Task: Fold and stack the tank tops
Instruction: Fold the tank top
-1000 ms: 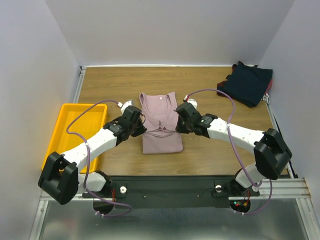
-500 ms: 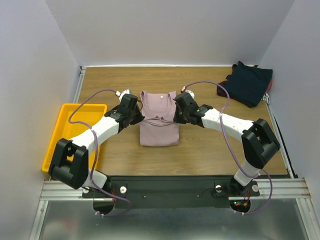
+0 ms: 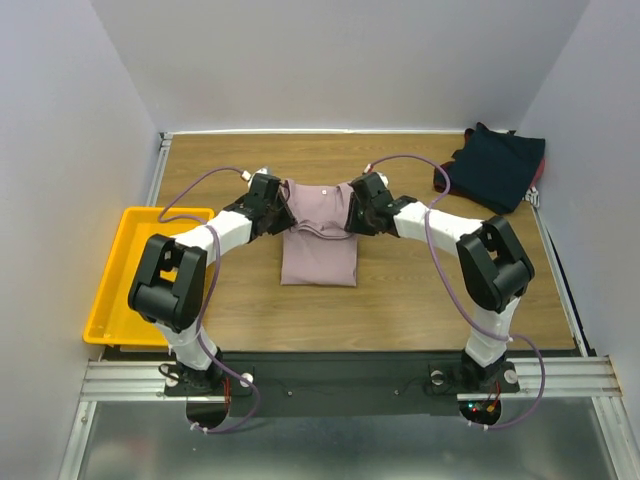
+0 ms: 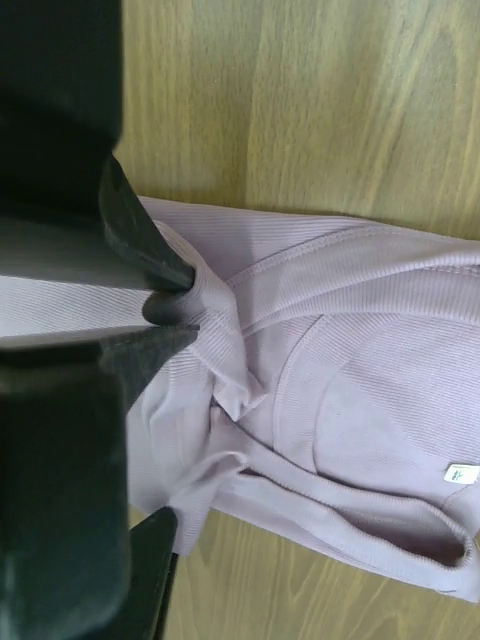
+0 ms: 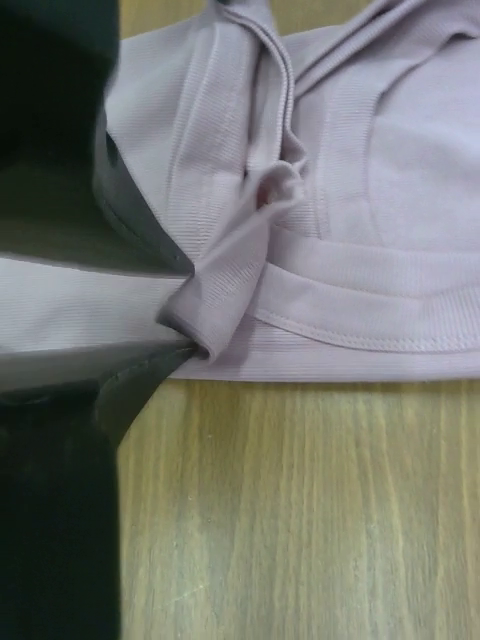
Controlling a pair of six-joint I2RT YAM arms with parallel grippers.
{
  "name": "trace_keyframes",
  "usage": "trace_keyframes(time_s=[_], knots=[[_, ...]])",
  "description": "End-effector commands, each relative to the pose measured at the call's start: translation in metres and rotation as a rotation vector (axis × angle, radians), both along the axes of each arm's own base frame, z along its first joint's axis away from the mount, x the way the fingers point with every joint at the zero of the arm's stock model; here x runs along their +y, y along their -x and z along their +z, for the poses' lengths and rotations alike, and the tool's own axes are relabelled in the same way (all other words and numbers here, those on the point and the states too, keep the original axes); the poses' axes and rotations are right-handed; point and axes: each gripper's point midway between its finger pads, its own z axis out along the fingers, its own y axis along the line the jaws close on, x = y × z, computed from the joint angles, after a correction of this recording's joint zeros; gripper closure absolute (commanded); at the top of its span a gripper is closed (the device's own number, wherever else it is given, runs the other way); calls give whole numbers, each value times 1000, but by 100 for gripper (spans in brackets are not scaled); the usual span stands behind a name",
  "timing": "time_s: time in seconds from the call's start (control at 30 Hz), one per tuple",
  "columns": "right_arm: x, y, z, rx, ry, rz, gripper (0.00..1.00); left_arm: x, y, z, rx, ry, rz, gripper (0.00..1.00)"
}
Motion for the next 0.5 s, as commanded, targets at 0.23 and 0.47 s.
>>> trace_keyframes(time_s=[0.23, 0.47], knots=[[8, -40, 82, -213, -65, 22, 24, 19, -22, 89, -222, 21, 116, 34], [2, 11, 78, -173, -88, 46, 24, 29, 27, 66, -139, 31, 116, 36]])
